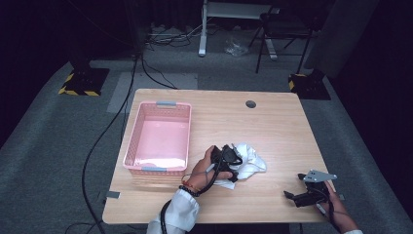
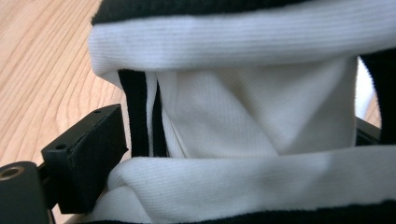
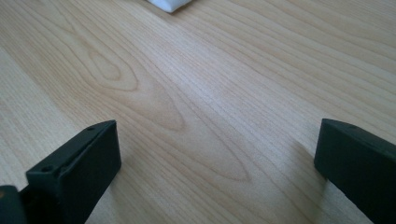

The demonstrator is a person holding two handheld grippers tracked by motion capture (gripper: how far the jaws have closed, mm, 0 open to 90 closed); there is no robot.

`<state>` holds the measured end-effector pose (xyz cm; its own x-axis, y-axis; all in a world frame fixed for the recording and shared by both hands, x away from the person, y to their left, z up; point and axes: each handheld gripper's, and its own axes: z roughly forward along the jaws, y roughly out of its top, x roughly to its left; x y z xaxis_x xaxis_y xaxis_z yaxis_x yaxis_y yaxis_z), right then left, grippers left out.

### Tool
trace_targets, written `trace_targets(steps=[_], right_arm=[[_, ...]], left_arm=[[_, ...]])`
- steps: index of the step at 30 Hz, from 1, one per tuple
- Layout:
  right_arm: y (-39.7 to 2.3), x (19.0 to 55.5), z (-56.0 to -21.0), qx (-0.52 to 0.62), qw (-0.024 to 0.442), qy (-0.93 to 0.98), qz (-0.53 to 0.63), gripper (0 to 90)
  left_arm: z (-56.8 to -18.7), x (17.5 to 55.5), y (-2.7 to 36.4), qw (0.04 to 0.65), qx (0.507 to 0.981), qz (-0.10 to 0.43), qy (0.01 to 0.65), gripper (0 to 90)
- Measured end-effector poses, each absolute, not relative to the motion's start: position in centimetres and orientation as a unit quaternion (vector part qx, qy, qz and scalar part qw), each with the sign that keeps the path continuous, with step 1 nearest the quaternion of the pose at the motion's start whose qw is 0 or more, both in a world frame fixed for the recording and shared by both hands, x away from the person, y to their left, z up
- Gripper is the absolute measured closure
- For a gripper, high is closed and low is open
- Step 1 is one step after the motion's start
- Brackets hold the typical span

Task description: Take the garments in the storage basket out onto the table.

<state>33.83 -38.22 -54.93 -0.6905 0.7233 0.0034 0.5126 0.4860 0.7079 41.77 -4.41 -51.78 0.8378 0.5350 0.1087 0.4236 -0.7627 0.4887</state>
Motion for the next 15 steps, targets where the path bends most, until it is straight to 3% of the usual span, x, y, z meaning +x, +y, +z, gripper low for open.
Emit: trace_targets(steps=[15], right_arm=[[-38.2, 33.8, -54.9, 0.365, 0.15, 0.849, 0.353, 0.6]], left_arm=[[-50.6, 40.4, -3.9, 0.215, 0.939, 0.137, 0.233, 5.9]])
